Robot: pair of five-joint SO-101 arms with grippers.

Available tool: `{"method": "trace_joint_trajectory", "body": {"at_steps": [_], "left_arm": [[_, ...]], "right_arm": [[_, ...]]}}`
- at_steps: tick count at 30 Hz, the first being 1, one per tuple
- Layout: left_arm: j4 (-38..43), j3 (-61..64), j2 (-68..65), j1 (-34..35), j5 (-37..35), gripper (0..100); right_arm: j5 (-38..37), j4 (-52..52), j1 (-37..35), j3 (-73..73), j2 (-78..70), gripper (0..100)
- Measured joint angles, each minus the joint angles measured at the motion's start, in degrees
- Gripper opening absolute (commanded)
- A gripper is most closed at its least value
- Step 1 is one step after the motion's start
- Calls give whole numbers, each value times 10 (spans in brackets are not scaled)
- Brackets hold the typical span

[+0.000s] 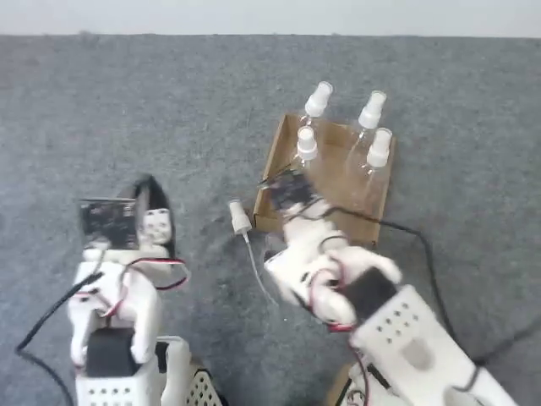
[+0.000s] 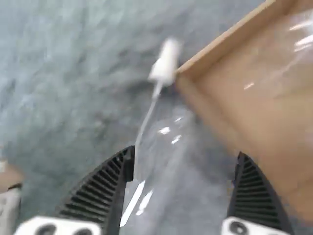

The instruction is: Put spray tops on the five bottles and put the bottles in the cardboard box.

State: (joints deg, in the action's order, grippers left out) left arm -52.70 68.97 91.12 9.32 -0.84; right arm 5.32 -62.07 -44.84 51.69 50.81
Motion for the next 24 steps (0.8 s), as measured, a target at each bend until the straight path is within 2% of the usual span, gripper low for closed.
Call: {"method": "trace_joint_trajectory", "body": {"at_steps": [6, 11, 15, 19, 21, 24], "left_arm": [[-36, -55, -112, 76, 7, 12], [-36, -55, -181, 85, 9, 12], [-27, -43, -180, 84, 9, 12], [-7, -11, -164, 84, 9, 12], [-6, -10, -156, 84, 9, 12], [-5, -10, -149, 84, 9, 12]], "right_arm": [[49, 37, -59, -2, -131, 260], [108, 72, -75, -2, -227, 260], [164, 86, -75, -2, -270, 259], [186, 91, -75, -2, -293, 256], [188, 91, -75, -2, -302, 215], [190, 91, -75, -2, -315, 101]]}}
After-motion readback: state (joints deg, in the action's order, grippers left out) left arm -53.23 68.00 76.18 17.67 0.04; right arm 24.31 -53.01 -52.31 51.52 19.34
